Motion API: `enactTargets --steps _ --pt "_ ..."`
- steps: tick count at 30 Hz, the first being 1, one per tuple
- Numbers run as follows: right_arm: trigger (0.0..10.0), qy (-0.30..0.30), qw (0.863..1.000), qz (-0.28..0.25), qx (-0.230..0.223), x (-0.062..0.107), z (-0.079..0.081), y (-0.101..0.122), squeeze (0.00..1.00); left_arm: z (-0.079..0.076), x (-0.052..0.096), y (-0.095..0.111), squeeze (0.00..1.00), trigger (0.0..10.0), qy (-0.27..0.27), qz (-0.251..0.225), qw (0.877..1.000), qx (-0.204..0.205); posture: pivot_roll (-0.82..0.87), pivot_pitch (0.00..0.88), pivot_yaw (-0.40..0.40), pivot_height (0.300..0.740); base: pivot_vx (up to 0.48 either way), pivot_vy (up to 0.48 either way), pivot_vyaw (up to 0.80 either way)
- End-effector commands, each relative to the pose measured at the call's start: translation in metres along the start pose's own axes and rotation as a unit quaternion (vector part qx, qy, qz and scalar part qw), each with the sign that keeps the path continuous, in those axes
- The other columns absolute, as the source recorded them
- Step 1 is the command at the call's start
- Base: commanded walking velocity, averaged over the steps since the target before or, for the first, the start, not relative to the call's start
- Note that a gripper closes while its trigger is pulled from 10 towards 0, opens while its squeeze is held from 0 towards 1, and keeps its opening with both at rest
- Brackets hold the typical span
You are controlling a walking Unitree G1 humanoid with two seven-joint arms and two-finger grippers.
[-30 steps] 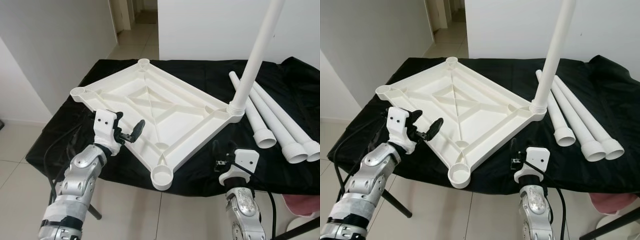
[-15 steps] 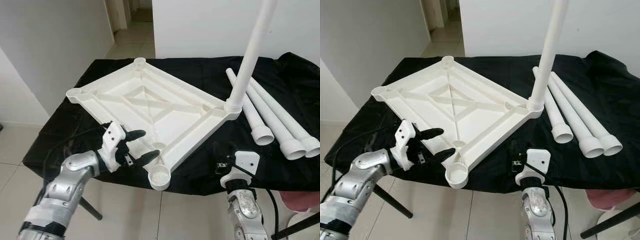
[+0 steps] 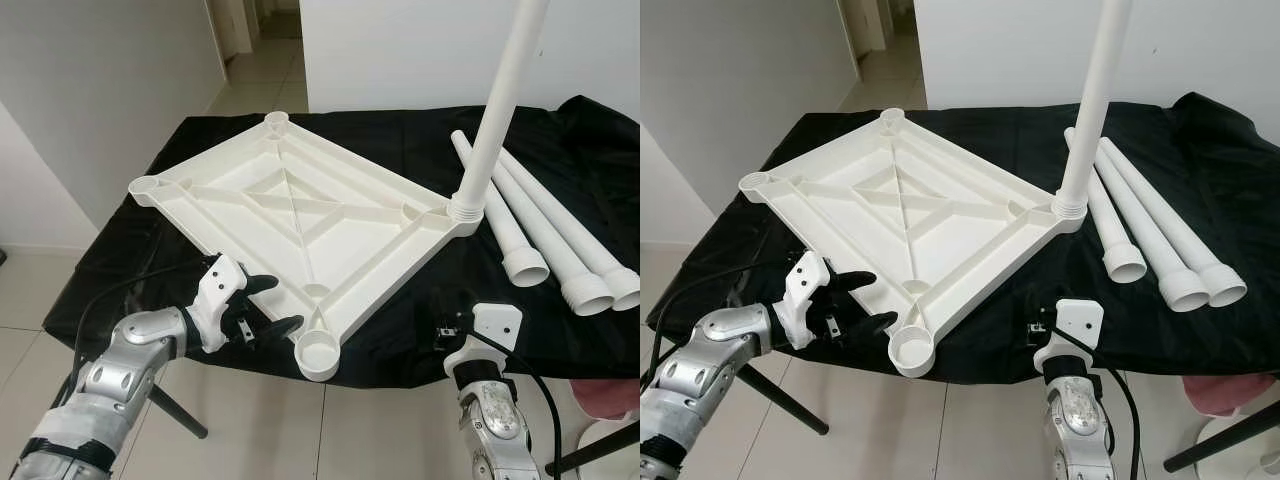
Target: Building children table
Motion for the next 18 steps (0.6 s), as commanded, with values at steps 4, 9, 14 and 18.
enactTargets --steps 4,9,14,18 --pt "10.0 0.006 1.0 0.009 -0.003 0.003 0.003 -0.002 0.0 -0.018 0.008 -0.002 0.0 10.0 -0.156 -0.006 0.988 0.0 -0.02 0.226 0.121 0.74 0.0 0.0 0.0" --pt "10.0 0.01 1.0 0.015 -0.005 0.005 0.007 -0.006 0.0 -0.01 0.009 -0.003 0.0 10.0 -0.144 0.0 0.99 0.007 -0.01 0.225 0.122 0.74 0.0 0.0 0.0" --pt "10.0 0.015 1.0 0.016 -0.013 0.003 0.014 -0.007 0.0 0.007 0.003 0.003 0.0 10.0 -0.052 -0.028 0.998 0.015 -0.01 0.209 0.119 0.74 0.0 0.0 0.0" --pt "10.0 0.02 1.0 0.012 -0.013 0.0 0.016 -0.006 0.0 0.014 0.004 0.003 0.0 9.8 0.002 -0.034 0.999 0.012 -0.01 0.198 0.117 0.74 0.0 0.0 0.0"
Point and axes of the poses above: a point about 5 cm out from each wrist's last joint towards the gripper, its own x axis pointing back from the gripper into the wrist, its own y axis along the axis of the wrist's last joint, z = x × y, the point moved 1 cm from there along -x, pointing out of the wrist towards the gripper, and after that the axes turned 10 degrees about -x, right-handed, at the moved point
